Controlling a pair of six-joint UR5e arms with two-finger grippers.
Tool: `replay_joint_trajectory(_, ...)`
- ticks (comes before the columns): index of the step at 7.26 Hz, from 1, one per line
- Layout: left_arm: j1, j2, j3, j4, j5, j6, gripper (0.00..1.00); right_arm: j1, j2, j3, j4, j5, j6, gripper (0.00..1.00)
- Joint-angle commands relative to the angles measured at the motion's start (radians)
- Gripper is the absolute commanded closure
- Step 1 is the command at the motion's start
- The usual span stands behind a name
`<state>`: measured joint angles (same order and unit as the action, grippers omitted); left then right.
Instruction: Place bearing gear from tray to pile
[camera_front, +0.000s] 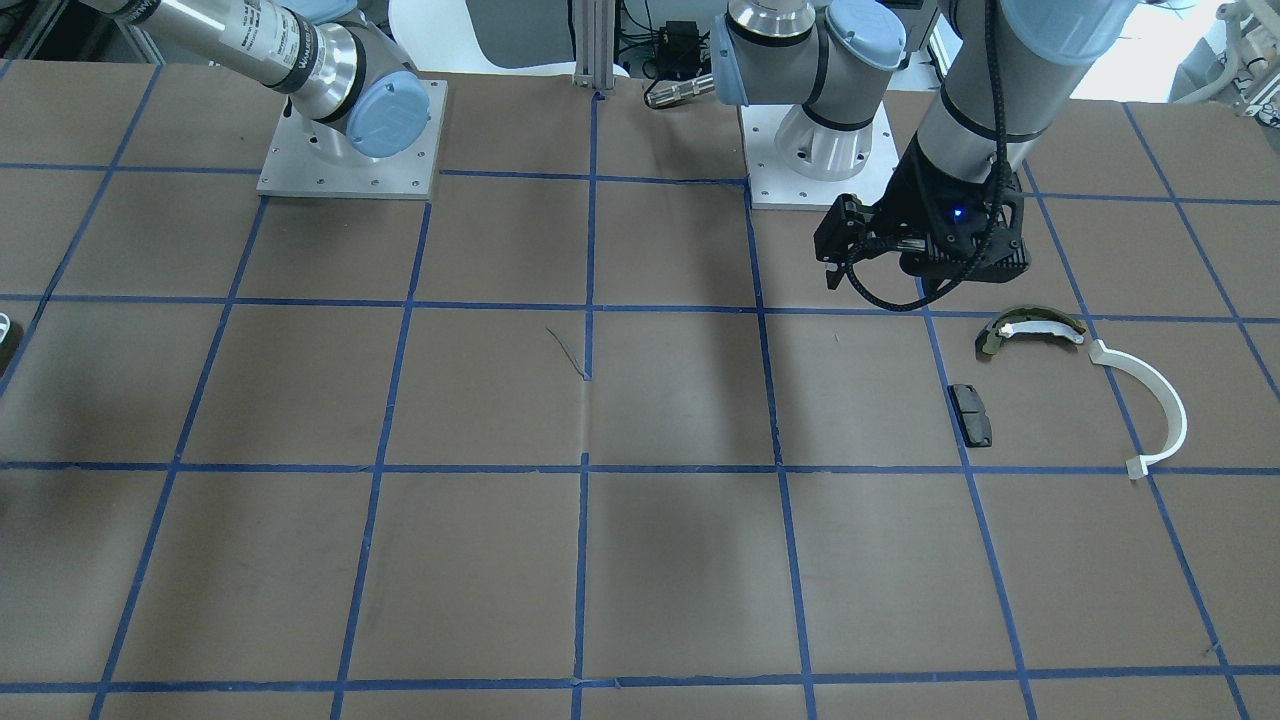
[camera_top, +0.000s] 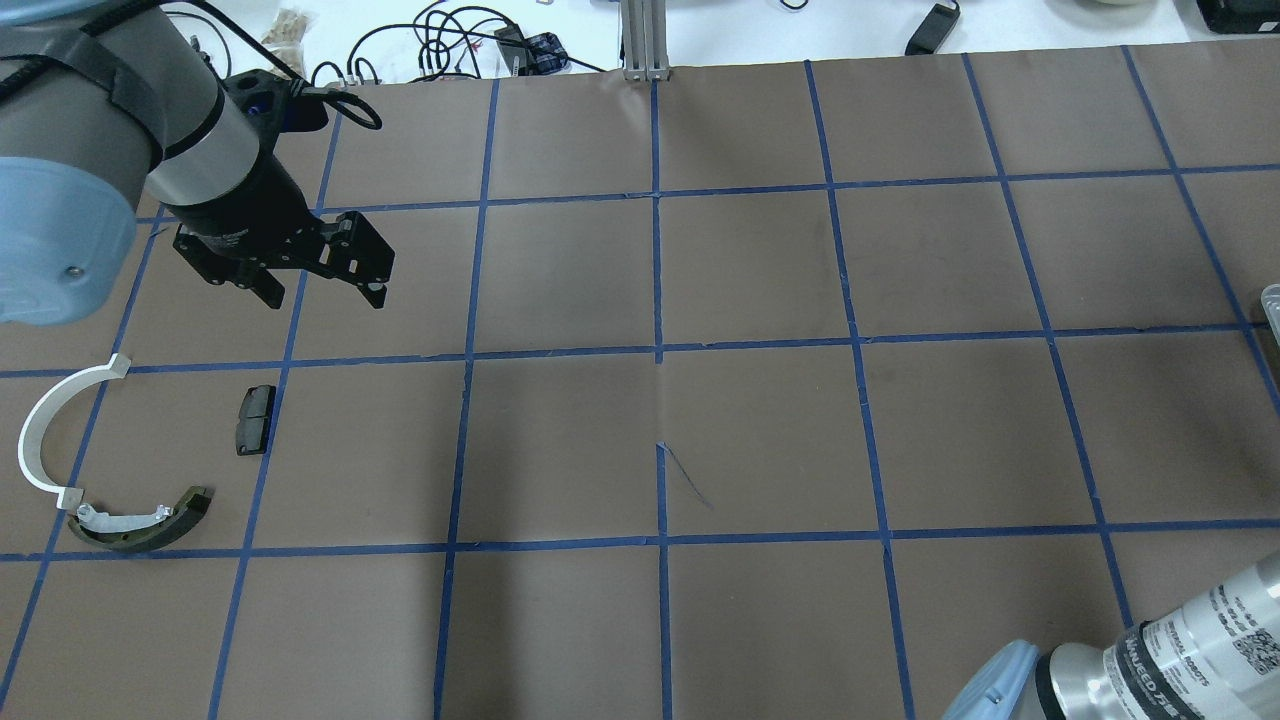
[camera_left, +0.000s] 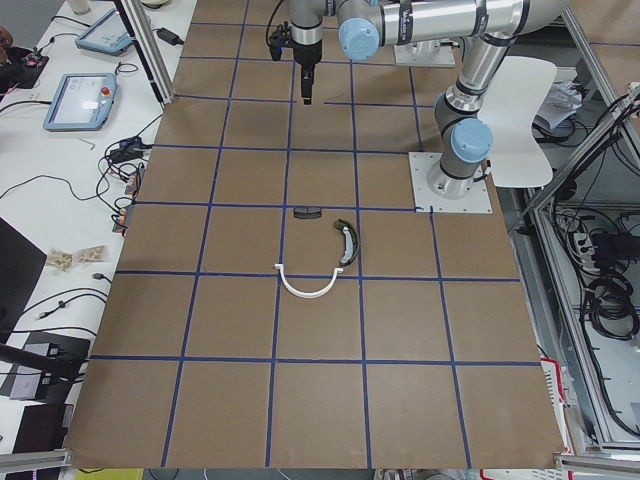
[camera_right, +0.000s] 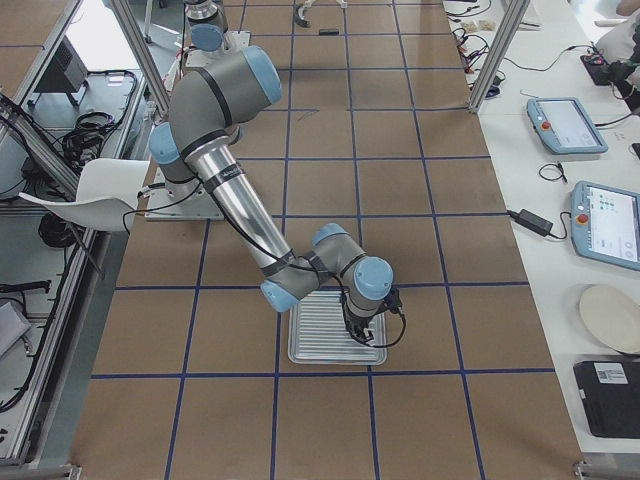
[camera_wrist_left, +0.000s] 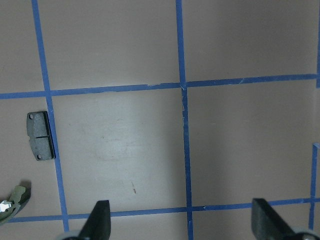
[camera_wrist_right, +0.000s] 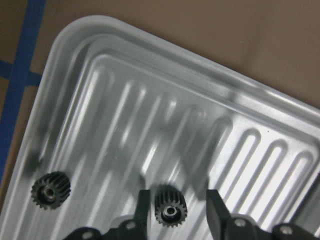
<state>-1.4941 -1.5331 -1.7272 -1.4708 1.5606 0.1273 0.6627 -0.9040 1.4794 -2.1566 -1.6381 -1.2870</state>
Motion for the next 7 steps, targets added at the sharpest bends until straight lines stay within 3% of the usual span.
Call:
replay_joint_trajectory(1,0.0,0.001,-0.002,0.001,-0.001,0.0,0.0,0.0,0.002,0.001,0.003,0.001,0.0,0.67)
replay_joint_trajectory(3,0.0,-0.001,0.0,0.001,-0.001,0.0,0.0,0.0,-0.007,-0.001,0.014,-0.009,0.001,0.94)
replay_joint_trajectory(5,0.0,-0.007,0.0,0.001,-0.001,0.0,0.0,0.024,-0.062,0.007,0.043,-0.048,0.021,1.0)
replay_joint_trajectory(7,0.0,-0.009,0.005,0.001,0.002,0.001,0.0,0.159,-0.159,0.016,0.153,-0.039,0.163,1.0)
